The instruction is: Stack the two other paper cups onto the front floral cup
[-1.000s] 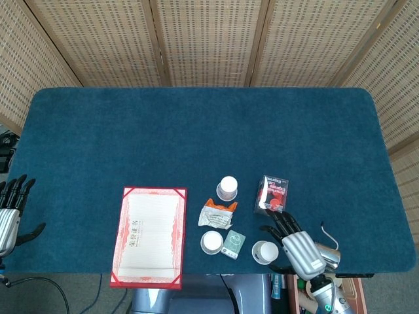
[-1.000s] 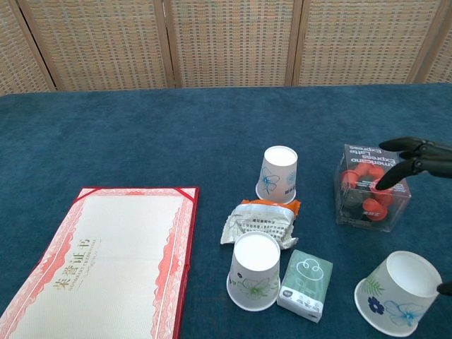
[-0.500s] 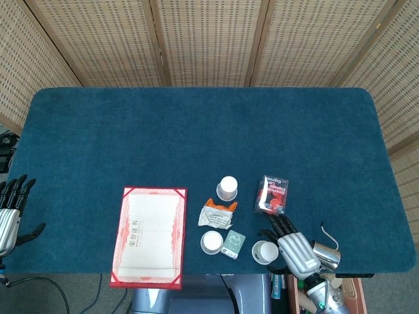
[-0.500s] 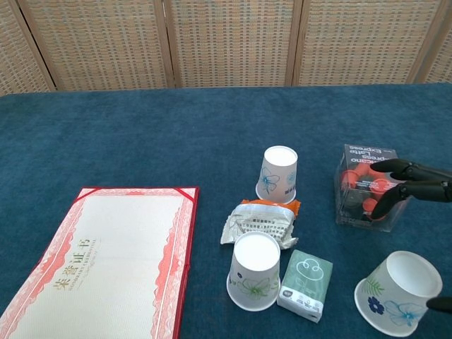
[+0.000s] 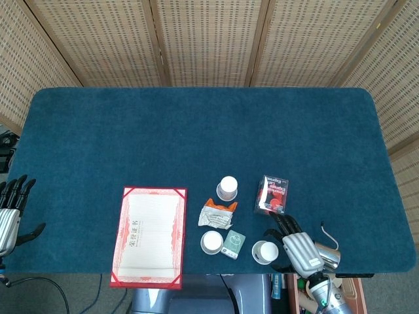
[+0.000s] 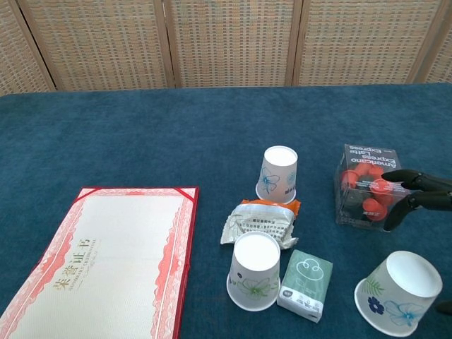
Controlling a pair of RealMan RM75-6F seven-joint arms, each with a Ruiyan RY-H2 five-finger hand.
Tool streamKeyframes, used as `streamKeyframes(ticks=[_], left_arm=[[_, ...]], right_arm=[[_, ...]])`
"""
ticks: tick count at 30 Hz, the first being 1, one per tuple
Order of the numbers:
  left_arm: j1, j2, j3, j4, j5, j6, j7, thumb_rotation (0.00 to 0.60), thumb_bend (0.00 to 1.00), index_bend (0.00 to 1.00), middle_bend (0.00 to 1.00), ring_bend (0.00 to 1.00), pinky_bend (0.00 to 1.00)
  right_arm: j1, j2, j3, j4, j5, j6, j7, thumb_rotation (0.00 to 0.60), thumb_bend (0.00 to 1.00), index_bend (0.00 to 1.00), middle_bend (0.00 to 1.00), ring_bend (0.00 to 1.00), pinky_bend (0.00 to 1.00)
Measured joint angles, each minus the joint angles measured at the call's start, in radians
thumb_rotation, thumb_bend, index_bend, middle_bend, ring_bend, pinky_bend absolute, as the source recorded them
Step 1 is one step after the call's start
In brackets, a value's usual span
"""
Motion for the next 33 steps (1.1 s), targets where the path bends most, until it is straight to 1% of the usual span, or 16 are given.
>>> streamKeyframes(ticks=[12, 18, 23, 28, 33], left_arm=[[-0.001, -0.001, 0.001, -0.001, 0.000, -0.002, 0.006, 0.600, 0.23, 0.00, 0.00, 0.00, 0.00], [-0.001, -0.002, 0.001, -0.001, 0.002, -0.001, 0.008, 0.600, 0.23, 0.00, 0.00, 0.00, 0.00], [-0.002, -0.002, 0.003, -0.001, 0.006, -0.002, 0.010, 0.600, 0.23, 0.00, 0.00, 0.00, 0.00], [-0.003, -0.002, 0.004, -0.002, 0.006, -0.005, 0.011, 0.600, 0.23, 0.00, 0.00, 0.00, 0.00], [-0.004, -0.001, 0.004, -0.003, 0.006, -0.006, 0.008, 0.600, 0.22, 0.00, 0.00, 0.00, 0.00]], right_arm=[[0.010, -0.017, -0.001, 0.021, 0.022, -0.017, 0.004, 0.600, 0.10, 0.36, 0.00, 0.00, 0.00], [0.018, -0.027, 0.004, 0.037, 0.041, -0.030, 0.009, 0.600, 0.10, 0.38, 0.00, 0.00, 0.00], [0.021, -0.033, 0.006, 0.045, 0.048, -0.031, 0.010, 0.600, 0.10, 0.41, 0.00, 0.00, 0.00], [0.026, -0.040, 0.010, 0.049, 0.052, -0.032, 0.007, 0.600, 0.10, 0.47, 0.01, 0.00, 0.00], [0.030, -0.045, 0.011, 0.053, 0.066, -0.039, 0.001, 0.600, 0.10, 0.48, 0.01, 0.00, 0.00]])
